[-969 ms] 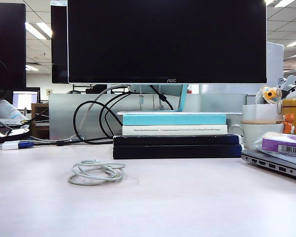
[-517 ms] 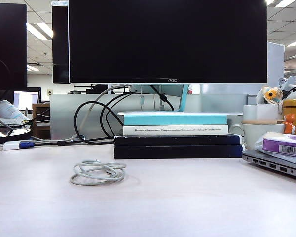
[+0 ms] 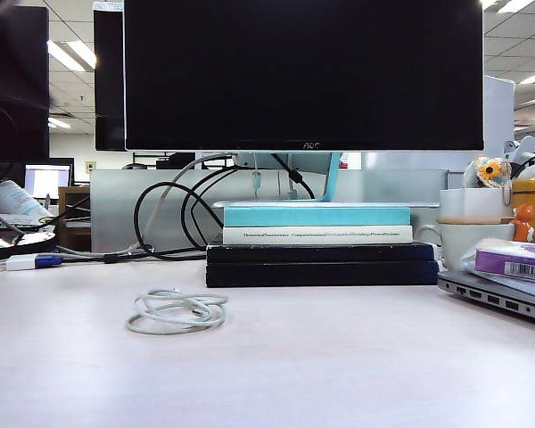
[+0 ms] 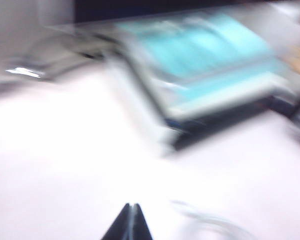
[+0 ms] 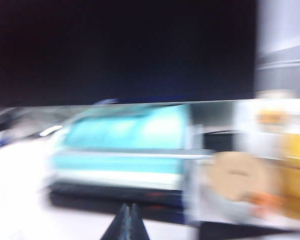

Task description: Unfold the white charging cable into a straight cable.

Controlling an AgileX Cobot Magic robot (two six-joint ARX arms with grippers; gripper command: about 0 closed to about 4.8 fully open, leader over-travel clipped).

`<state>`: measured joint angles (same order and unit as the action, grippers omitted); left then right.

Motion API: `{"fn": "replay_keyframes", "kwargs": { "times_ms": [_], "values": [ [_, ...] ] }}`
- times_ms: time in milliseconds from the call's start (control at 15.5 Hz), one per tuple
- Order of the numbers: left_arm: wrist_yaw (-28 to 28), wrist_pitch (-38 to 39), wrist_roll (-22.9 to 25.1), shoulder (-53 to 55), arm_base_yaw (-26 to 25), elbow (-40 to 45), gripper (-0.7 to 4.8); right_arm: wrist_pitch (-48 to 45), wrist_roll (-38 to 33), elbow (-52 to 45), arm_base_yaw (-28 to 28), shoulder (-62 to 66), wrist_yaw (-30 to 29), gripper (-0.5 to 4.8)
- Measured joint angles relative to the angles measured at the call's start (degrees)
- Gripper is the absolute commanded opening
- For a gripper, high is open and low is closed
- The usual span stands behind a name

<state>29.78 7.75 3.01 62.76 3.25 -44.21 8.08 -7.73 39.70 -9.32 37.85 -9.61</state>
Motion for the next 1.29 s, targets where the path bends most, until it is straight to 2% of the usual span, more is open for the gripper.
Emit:
{"fn": "replay_keyframes", "kwargs": {
  "times_ms": [194,323,581,904,969,1098,1292],
  "values": [
    [0.7,0.5,2.0,3.0,5.8,-0.6,0.87,0.5,0.1,3.6,0.0,9.4,-9.0,-0.01],
    [-1.6,1.7,4.0,4.9,10.3,-0.7,1.44,2.1,0.1,7.2,0.0,17.1,-16.9,-0.01],
    [-3.0,4.4,4.5,11.3,12.7,-0.8,1.49,4.0,0.4,8.8,0.0,25.6,-26.2,-0.01],
    [-3.0,9.4,5.2,17.4,14.0,-2.3,1.54,3.7,5.9,8.9,0.0,30.8,-24.9,0.0],
    [-3.0,9.7,5.2,18.3,14.6,-2.7,1.73,3.5,6.0,8.9,0.0,31.5,-24.9,0.0],
    [-3.0,10.0,5.3,20.1,16.1,-3.0,2.48,3.6,6.1,8.9,-0.1,32.8,-24.9,0.0],
    [-4.5,11.2,5.4,22.8,18.0,-5.7,2.47,3.4,6.3,8.9,0.0,33.2,-24.9,0.0]
  ]
}}
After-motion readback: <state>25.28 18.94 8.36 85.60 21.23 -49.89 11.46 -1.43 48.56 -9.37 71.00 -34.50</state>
